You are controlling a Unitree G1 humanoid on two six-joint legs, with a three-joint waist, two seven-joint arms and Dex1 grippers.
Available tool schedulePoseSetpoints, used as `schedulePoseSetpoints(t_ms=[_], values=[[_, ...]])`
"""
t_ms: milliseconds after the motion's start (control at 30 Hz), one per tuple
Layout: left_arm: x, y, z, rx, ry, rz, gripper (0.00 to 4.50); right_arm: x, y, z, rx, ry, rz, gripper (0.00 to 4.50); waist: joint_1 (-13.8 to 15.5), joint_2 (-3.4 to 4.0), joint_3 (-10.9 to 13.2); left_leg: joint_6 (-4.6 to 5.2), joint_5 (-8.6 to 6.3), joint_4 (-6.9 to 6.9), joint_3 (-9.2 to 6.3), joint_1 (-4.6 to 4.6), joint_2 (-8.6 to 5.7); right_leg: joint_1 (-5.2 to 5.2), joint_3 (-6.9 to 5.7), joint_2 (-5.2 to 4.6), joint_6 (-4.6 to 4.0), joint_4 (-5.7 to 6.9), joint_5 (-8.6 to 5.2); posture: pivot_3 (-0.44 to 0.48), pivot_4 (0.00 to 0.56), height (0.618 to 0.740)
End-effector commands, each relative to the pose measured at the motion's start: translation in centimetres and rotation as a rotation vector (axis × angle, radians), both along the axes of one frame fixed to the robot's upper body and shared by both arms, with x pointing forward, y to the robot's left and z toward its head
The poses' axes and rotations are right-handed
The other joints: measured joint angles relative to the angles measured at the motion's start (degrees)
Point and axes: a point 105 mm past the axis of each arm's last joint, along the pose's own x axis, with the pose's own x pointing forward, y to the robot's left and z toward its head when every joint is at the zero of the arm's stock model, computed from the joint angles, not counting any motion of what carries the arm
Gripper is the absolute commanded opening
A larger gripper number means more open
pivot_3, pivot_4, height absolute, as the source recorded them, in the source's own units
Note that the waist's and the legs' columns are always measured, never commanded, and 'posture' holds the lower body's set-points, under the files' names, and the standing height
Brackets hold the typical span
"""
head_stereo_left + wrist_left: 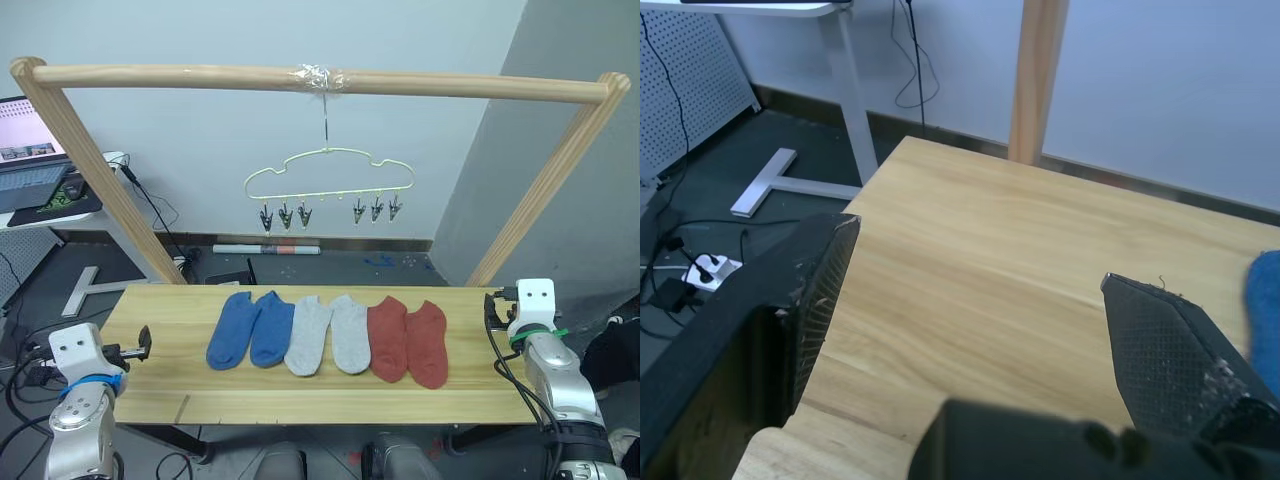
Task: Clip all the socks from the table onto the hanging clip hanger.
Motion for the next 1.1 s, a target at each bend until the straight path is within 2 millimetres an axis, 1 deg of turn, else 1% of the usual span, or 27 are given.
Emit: schedulePoseSetpoints(t_ms=[33, 133, 233, 300, 333, 400, 433, 500, 567, 600, 667, 733, 767, 833, 933, 1067, 1100], values=[[0.4, -0.8, 2.2, 0.007, -0.071, -0.043, 4.47, 0.4, 0.4, 1.8, -0.020, -0.060, 0.032, 4.50, 0.01, 0.07, 0.17, 0.00, 0.00, -0.01, 0.00, 0.01, 0.00, 0.00, 0.00, 0.00, -0.01, 0.00, 0.00, 0.096, 0.134, 0.740], [0.9, -2.5, 3.5, -0.034, -0.121, -0.108, 4.47, 0.8, 1.4, 2.2, -0.021, -0.071, 0.083, 4.50, 0.02, 0.20, 0.58, 0.00, 0.00, -0.01, -0.01, -0.02, 0.00, 0.00, -0.01, 0.00, -0.02, -0.02, -0.02, 0.101, 0.141, 0.740], [1.1, -3.4, 4.0, -0.080, -0.149, -0.130, 4.47, 1.0, 1.9, 2.3, -0.016, -0.077, 0.109, 4.50, 0.02, 0.29, 0.87, 0.00, 0.00, 0.00, -0.02, -0.03, -0.01, 0.00, -0.01, 0.00, -0.02, -0.02, -0.02, 0.101, 0.141, 0.740], [1.5, -5.0, 5.1, -0.111, -0.193, -0.180, 4.47, 1.4, 3.4, 2.9, -0.020, -0.091, 0.191, 4.50, 0.02, 0.25, 1.37, 0.00, 0.00, -0.02, -0.02, -0.04, -0.01, -0.01, -0.02, 0.00, -0.03, -0.02, -0.02, 0.106, 0.164, 0.740], [1.9, -6.1, 6.0, -0.119, -0.226, -0.211, 4.47, 1.7, 4.5, 3.4, -0.016, -0.107, 0.247, 4.50, 0.01, 0.24, 1.76, 0.00, 0.00, -0.01, -0.04, -0.03, 0.00, 0.02, -0.02, -0.01, -0.04, -0.02, -0.03, 0.106, 0.164, 0.740], [2.5, -7.4, 7.0, -0.138, -0.266, -0.240, 4.47, 2.0, 6.2, 4.1, -0.001, -0.132, 0.329, 4.50, 0.03, 0.24, 2.11, 0.00, 0.00, 0.01, -0.04, -0.10, 0.00, -0.06, -0.01, 0.01, -0.02, -0.02, -0.02, 0.101, 0.174, 0.740], [2.7, -7.8, 7.4, -0.150, -0.278, -0.245, 4.47, 2.1, 6.9, 4.4, 0.006, -0.141, 0.360, 4.50, 0.03, 0.24, 2.36, 0.00, 0.00, 0.01, -0.03, -0.09, -0.01, -0.04, -0.01, 0.00, -0.02, -0.02, -0.02, 0.101, 0.174, 0.740], [3.3, -9.7, 7.9, -0.153, -0.291, -0.312, 4.47, 2.3, 9.5, 5.9, 0.052, -0.186, 0.493, 4.50, 0.02, 0.21, 2.85, 0.00, 0.00, 0.01, -0.05, -0.10, -0.01, -0.09, -0.02, 0.01, -0.02, -0.03, -0.02, 0.091, 0.181, 0.740], [3.7, -10.9, 8.4, -0.158, -0.308, -0.351, 4.47, 2.1, 11.5, 7.2, 0.096, -0.224, 0.598, 4.50, -0.01, 0.19, 3.20, 0.00, 0.00, -0.02, -0.07, -0.11, -0.01, -0.09, -0.04, 0.01, -0.02, -0.04, -0.02, 0.084, 0.184, 0.740], [4.0, -11.3, 8.5, -0.183, -0.328, -0.356, 4.30, 1.9, 12.6, 7.7, 0.122, -0.237, 0.655, 4.50, 0.00, 0.21, 3.27, -0.01, 0.00, -0.02, -0.09, -0.12, 0.00, -0.10, -0.06, 0.03, -0.02, -0.06, -0.02, 0.078, 0.186, 0.740], [4.5, -12.0, 8.6, -0.214, -0.342, -0.365, 3.91, 1.5, 13.9, 8.4, 0.132, -0.248, 0.739, 4.50, 0.00, 0.18, 3.38, -0.01, -0.01, -0.04, -0.12, -0.12, 0.00, -0.13, -0.09, 0.03, 0.01, -0.11, -0.04, 0.071, 0.187, 0.740], [4.9, -12.3, 8.5, -0.218, -0.335, -0.370, 3.33, 1.3, 14.5, 8.6, 0.113, -0.249, 0.780, 4.50, -0.01, 0.11, 3.45, -0.02, -0.01, -0.04, -0.17, -0.17, 0.01, -0.15, -0.14, 0.03, 0.02, -0.18, -0.04, 0.063, 0.188, 0.740], [5.7, -13.3, 8.5, -0.227, -0.331, -0.398, 2.93, 1.2, 15.4, 9.5, 0.121, -0.270, 0.829, 4.50, -0.02, 0.09, 3.48, -0.02, -0.02, -0.04, -0.19, -0.18, 0.01, -0.15, -0.14, 0.02, 0.03, -0.21, -0.04, 0.056, 0.189, 0.740], [7.0, -14.8, 8.9, -0.234, -0.335, -0.440, 2.34, 0.9, 17.2, 10.8, 0.148, -0.300, 0.922, 4.50, -0.01, 0.08, 3.78, -0.03, -0.02, -0.02, -0.18, -0.19, -0.03, -0.14, -0.13, 0.00, 0.04, -0.22, -0.04, 0.043, 0.190, 0.740], [8.4, -16.2, 9.5, -0.235, -0.353, -0.483, 2.34, 0.4, 19.1, 12.2, 0.182, -0.335, 1.018, 4.50, -0.12, 0.00, 4.19, -0.02, -0.01, 0.06, -0.16, -0.19, -0.07, -0.13, -0.09, 0.02, 0.19, -0.21, 0.05, 0.032, 0.189, 0.740], [9.5, -17.3, 9.8, -0.242, -0.364, -0.515, 2.34, 0.1, 20.6, 13.2, 0.205, -0.354, 1.076, 4.50, -0.28, -0.08, 4.23, -0.03, -0.01, 0.00, -0.17, -0.22, -0.06, -0.14, -0.10, 0.04, 0.22, -0.31, 0.07, 0.018, 0.190, 0.740], [9.9, -17.8, 9.9, -0.237, -0.368, -0.527, 2.34, -0.2, 21.5, 13.7, 0.210, -0.362, 1.116, 4.50, -0.33, -0.08, 4.24, -0.04, -0.02, -0.02, -0.18, -0.25, -0.03, -0.14, -0.12, 0.03, 0.22, -0.37, 0.07, 0.010, 0.190, 0.740]])
